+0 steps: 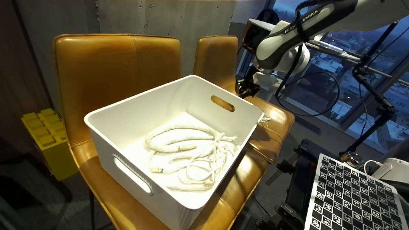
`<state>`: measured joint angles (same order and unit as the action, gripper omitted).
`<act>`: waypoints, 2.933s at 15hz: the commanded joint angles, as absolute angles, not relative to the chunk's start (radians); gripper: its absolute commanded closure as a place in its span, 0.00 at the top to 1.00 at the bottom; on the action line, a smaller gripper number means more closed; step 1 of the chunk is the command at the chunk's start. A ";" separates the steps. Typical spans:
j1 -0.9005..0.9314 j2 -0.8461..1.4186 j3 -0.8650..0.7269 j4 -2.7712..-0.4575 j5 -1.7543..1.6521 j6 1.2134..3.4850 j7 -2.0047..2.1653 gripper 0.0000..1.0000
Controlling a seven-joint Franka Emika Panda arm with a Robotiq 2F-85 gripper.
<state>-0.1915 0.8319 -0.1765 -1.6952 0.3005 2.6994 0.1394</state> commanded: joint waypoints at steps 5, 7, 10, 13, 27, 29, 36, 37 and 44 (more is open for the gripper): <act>0.055 0.506 -0.196 -2.035 0.117 2.852 0.226 0.03; 0.141 0.431 -0.219 -2.089 0.061 2.851 0.293 0.03; 0.281 0.326 -0.270 -2.138 -0.060 2.812 0.448 0.03; 0.402 0.222 -0.305 -2.160 -0.227 2.749 0.641 0.03; 0.244 0.031 0.067 -1.874 -0.329 2.344 0.800 0.03; 0.221 0.037 0.074 -1.874 -0.333 2.350 0.800 0.03; 0.197 0.064 0.085 -1.811 -0.326 2.320 0.793 0.03; 0.205 0.062 0.094 -1.794 -0.327 2.312 0.799 0.03; 0.240 0.107 0.152 -1.864 -0.372 2.349 0.854 0.03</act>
<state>0.2343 0.0770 0.1403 -1.8316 -0.3532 2.3347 0.8261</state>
